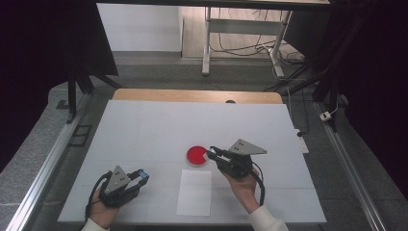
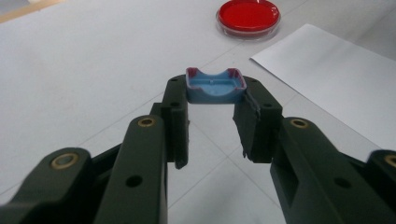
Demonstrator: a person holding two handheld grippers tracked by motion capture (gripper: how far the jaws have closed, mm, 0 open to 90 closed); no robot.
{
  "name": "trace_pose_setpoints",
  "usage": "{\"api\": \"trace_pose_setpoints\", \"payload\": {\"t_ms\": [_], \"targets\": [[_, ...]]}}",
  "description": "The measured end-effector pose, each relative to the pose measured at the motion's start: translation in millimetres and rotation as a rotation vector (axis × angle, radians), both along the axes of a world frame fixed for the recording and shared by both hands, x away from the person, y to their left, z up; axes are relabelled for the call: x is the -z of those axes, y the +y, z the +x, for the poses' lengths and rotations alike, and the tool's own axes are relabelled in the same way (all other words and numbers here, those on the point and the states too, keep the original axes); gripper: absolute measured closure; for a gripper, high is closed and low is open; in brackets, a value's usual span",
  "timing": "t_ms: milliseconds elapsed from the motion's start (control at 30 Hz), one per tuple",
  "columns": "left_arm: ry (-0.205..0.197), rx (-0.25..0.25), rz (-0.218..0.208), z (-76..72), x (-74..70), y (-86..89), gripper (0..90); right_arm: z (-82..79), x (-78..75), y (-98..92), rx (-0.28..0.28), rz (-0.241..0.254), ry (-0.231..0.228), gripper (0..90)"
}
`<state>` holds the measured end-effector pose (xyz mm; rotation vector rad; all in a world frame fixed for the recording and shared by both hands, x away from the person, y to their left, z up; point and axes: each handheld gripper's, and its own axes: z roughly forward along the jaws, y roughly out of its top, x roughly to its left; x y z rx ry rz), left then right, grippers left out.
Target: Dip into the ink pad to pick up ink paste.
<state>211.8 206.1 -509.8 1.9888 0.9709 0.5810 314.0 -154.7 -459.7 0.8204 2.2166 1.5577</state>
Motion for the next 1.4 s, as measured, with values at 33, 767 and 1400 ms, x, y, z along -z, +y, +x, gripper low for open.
{"api": "trace_pose_setpoints", "payload": {"t_ms": [33,767,1400], "targets": [[0.001,-0.002,0.0,-0.4,0.1,0.7,65.7,0.9,0.4,0.5,-0.002,-0.004,0.0,74.8],[0.03,-0.05,0.02,25.5,0.1,4.5,65.7,31.5,11.9,0.7,-0.051,0.005,0.074,74.8],[0.039,-0.018,-0.002,20.8,7.3,8.6,65.7,47.8,9.2,7.8,0.01,-0.084,0.019,74.8]]}}
